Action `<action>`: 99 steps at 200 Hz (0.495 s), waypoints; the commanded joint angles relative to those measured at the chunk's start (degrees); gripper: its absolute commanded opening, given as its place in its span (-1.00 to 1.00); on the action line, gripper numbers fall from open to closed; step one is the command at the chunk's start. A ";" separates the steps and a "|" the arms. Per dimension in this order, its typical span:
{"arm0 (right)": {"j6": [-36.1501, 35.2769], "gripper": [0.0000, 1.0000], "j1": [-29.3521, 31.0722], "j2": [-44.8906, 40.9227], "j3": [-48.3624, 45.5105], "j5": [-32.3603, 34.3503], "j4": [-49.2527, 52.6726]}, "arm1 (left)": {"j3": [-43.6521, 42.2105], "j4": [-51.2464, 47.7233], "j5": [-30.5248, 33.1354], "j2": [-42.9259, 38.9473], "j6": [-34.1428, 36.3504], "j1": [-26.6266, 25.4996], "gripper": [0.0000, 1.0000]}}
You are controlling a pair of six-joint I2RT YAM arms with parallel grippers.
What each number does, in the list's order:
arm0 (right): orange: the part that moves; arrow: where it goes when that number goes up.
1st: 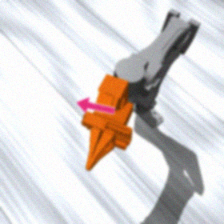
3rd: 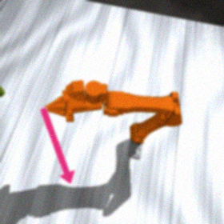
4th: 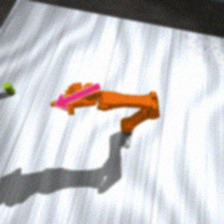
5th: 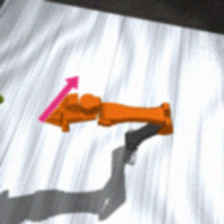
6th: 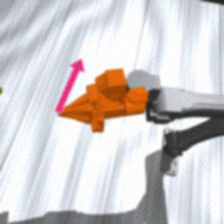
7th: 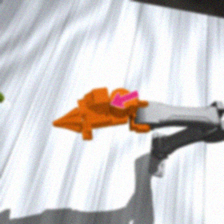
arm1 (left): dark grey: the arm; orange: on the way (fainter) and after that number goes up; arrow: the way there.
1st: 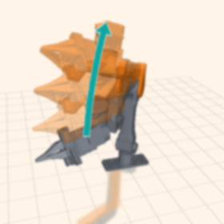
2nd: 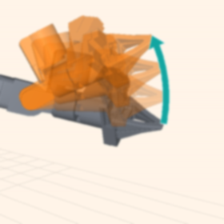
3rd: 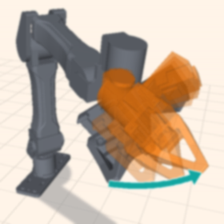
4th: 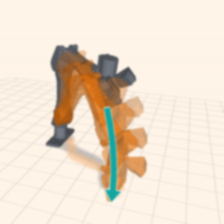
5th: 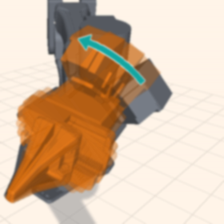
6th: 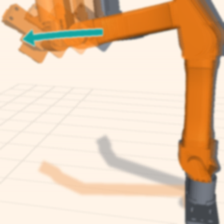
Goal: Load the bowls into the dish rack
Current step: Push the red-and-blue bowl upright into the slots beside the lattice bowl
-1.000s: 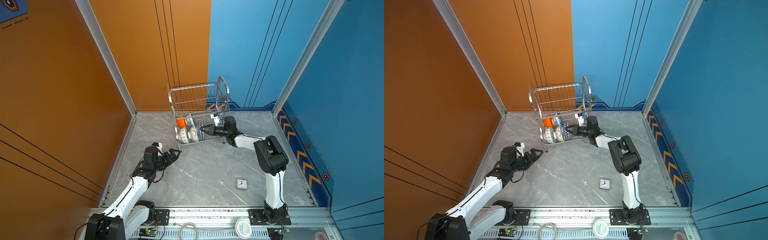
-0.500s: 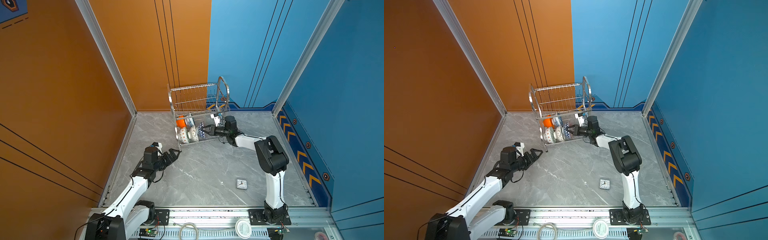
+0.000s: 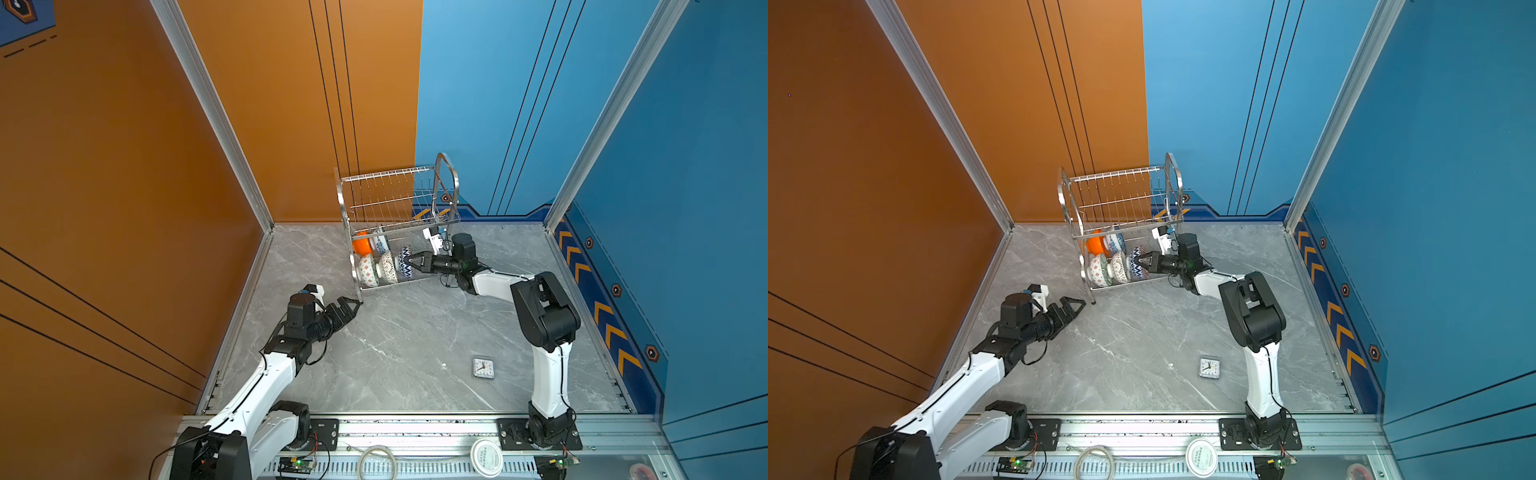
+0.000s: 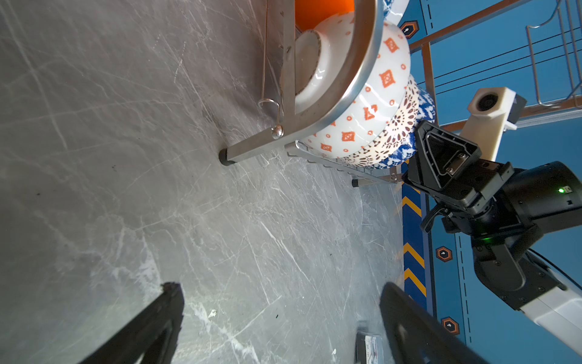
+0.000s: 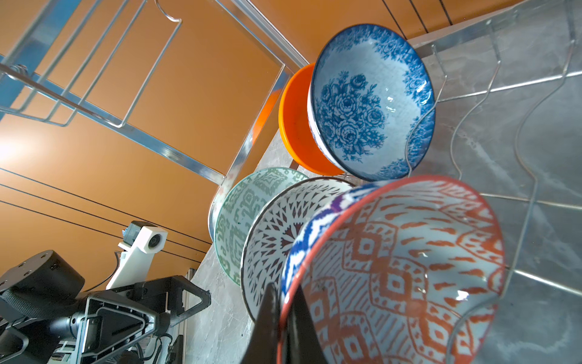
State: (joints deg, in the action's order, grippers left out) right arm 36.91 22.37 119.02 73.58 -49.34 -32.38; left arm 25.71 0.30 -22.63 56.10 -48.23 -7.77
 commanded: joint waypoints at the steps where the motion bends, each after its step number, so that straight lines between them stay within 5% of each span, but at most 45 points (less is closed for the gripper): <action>1: -1.65 -1.00 -0.46 0.23 -1.36 0.35 8.65 | 1.02 0.76 -1.05 -0.20 0.67 0.24 0.96; 99: -12.23 -0.85 -0.40 -2.37 3.06 1.52 23.36 | 0.88 1.01 -0.80 -0.11 0.43 -0.23 0.96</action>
State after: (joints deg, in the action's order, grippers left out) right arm 27.44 22.17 117.51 76.60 -50.09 -20.14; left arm 25.71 0.34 -22.63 56.10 -48.23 -7.84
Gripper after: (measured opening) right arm 0.073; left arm 0.980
